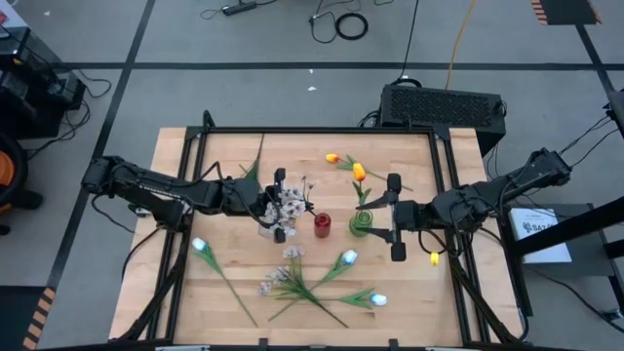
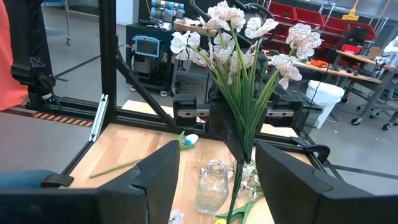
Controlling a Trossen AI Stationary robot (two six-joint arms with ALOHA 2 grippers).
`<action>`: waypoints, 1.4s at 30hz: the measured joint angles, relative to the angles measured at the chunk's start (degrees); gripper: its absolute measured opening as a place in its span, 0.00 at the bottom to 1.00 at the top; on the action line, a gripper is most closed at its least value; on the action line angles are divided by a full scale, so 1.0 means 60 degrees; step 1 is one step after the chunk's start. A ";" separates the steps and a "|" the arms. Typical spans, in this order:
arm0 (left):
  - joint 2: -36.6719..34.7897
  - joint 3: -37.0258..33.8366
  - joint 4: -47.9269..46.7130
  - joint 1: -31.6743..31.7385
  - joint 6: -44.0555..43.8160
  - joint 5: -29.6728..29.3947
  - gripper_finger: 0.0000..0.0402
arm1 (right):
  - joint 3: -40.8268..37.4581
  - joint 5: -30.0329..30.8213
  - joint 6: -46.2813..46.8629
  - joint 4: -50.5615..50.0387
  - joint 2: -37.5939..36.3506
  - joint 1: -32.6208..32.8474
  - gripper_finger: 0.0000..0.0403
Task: Sort flowers into vase by color
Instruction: Put the top right white flowers into the red vase
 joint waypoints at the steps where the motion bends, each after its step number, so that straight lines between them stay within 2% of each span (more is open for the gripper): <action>1: 0.0054 0.0005 0.0019 0.0004 0.0020 -0.0002 0.07 | 0.0000 0.0000 0.0000 0.0000 0.0000 0.0000 0.50; 31: 0.0641 0.0007 0.0066 0.0018 0.0463 -0.0002 0.07 | -0.0004 -0.0077 0.0658 0.0047 0.1715 0.0637 0.50; 36: 0.0654 0.0007 0.0034 0.0015 0.0284 -0.0003 0.07 | 0.0000 -0.0071 0.1823 0.0137 0.2468 0.0933 0.50; 42: 0.0658 0.0007 0.0004 0.0011 0.0212 -0.0002 0.07 | 0.0000 -0.0008 0.3597 0.1099 0.4077 0.1356 0.49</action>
